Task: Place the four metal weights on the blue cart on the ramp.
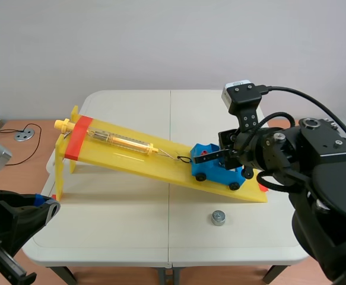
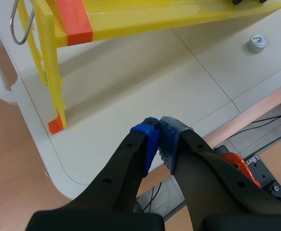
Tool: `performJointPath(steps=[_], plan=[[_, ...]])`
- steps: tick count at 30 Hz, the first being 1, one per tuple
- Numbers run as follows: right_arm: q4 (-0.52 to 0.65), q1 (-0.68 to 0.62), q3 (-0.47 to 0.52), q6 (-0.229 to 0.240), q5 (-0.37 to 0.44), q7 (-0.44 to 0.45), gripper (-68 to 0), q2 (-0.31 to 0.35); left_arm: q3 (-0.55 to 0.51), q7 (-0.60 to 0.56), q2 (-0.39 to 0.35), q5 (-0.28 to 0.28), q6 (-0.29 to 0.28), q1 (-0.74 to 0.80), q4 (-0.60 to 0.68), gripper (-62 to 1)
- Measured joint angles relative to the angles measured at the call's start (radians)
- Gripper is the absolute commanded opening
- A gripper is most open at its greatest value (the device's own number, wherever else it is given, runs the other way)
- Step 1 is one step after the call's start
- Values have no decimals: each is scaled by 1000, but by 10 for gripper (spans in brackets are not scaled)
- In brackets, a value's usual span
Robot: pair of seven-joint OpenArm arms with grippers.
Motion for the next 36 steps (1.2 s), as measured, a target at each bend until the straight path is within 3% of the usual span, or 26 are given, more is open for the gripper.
performJointPath(steps=[12,20,27,34,36], plan=[[-16,0,0,0,0,59,-664,0,0,0,0,0,0,0,0,-571],[-16,0,0,1,0,74,-483,0,0,0,0,0,0,0,0,-571],[-14,0,1,2,0,77,-453,0,0,0,0,0,0,0,0,-571],[104,-18,23,60,79,8,-451,27,0,0,0,0,0,0,0,-571],[159,-37,34,79,109,3,-416,52,0,0,0,0,0,0,0,-571]])
